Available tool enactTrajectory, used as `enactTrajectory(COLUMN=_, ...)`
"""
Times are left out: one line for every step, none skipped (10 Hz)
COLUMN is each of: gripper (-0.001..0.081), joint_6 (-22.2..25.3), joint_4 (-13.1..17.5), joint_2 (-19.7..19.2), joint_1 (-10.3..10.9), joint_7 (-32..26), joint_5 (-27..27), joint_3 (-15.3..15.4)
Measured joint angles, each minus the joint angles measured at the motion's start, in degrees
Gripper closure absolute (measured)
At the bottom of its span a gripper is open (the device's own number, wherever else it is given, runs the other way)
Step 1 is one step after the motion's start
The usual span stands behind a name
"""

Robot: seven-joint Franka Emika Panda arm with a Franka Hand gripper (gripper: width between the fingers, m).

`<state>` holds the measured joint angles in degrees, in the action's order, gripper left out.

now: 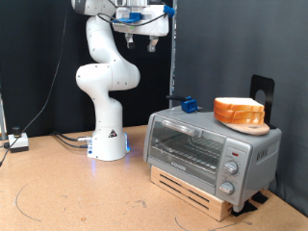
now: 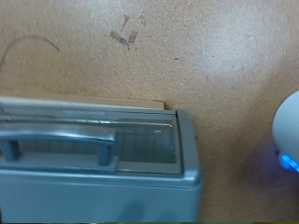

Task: Make a piece of toast with the oven

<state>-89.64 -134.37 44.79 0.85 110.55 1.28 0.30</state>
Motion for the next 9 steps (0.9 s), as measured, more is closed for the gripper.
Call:
enactTrajectory(gripper=0.0002, joint_6=0.21, joint_4=0.00, joint_2=-0.08, joint_1=0.83, joint_7=-6.84, joint_5=-1.15, joint_3=-0.78)
enactTrajectory(gripper=0.0002, joint_6=0.21, joint_4=-0.01, joint_2=-0.54, joint_1=1.92, joint_7=-12.27, joint_5=-1.90, joint_3=-1.59)
enactTrajectory(gripper=0.0002, joint_6=0.15, joint_4=-0.01, joint_2=-0.52, joint_1=1.63, joint_7=-10.11, joint_5=-1.58, joint_3=-1.43)
enactTrajectory(gripper=0.0002, joint_6=-0.32, joint_4=-0.02, joint_2=-0.42, joint_1=2.19, joint_7=-12.68, joint_5=0.10, joint_3=-1.54)
enactTrajectory(gripper=0.0002, joint_6=-0.74, joint_4=-0.02, joint_2=-0.27, joint_1=3.74, joint_7=-18.24, joint_5=1.95, joint_3=-2.11)
enactTrajectory(gripper=0.0002, joint_6=-0.80, joint_4=-0.02, joint_2=-0.27, joint_1=5.60, joint_7=-24.22, joint_5=2.51, joint_3=-2.76)
enactTrajectory(gripper=0.0002, joint_6=-0.94, joint_4=-0.09, joint_2=-0.53, joint_1=7.13, joint_7=-30.34, joint_5=2.44, joint_3=-3.38)
enactTrajectory(gripper=0.0002, joint_6=-1.22, joint_4=-0.12, joint_2=-1.44, joint_1=8.35, joint_7=-35.82, joint_5=2.37, joint_3=-4.25)
enactTrajectory(gripper=0.0002, joint_6=-1.22, joint_4=-0.13, joint_2=-1.38, joint_1=8.03, joint_7=-33.98, joint_5=2.43, joint_3=-4.07)
